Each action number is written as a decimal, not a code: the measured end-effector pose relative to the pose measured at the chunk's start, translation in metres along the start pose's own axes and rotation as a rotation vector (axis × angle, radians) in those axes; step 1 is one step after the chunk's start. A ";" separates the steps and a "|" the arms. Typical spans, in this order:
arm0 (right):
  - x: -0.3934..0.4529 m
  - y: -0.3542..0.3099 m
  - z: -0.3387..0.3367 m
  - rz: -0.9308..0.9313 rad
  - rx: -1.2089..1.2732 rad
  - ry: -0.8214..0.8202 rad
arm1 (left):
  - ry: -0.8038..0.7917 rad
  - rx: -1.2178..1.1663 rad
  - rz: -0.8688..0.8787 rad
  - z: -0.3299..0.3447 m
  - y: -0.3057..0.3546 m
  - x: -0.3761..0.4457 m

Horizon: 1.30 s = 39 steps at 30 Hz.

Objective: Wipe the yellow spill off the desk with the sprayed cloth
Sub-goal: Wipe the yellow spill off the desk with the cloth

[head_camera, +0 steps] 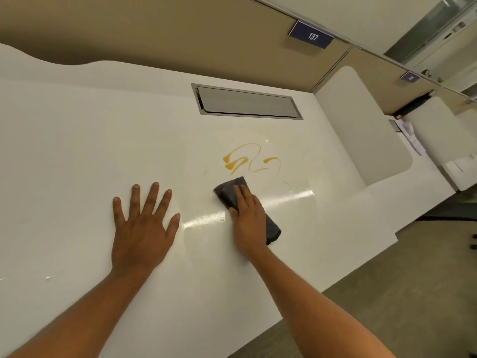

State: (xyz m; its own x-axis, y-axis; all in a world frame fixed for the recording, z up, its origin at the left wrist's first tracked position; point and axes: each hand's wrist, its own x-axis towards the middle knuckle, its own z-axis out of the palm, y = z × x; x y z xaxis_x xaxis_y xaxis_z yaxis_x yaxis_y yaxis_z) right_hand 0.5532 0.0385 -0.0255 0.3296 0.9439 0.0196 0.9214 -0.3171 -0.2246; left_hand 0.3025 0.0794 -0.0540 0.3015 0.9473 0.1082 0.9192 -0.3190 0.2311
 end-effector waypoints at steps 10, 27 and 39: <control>-0.013 0.138 -0.038 0.208 0.067 0.011 | -0.012 0.001 -0.009 -0.001 0.002 0.003; -0.027 0.154 -0.049 -0.212 0.110 -0.170 | -0.007 0.050 -0.043 -0.001 0.006 -0.002; 0.038 0.077 -0.020 -0.361 0.125 -0.123 | 0.037 0.060 -0.052 0.000 0.007 -0.001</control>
State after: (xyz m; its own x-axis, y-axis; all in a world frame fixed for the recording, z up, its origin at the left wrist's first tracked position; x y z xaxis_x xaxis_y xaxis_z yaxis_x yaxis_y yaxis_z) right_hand 0.6412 0.0479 -0.0226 -0.0452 0.9990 0.0038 0.9387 0.0438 -0.3420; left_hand 0.3084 0.0767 -0.0524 0.2441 0.9605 0.1336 0.9473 -0.2656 0.1789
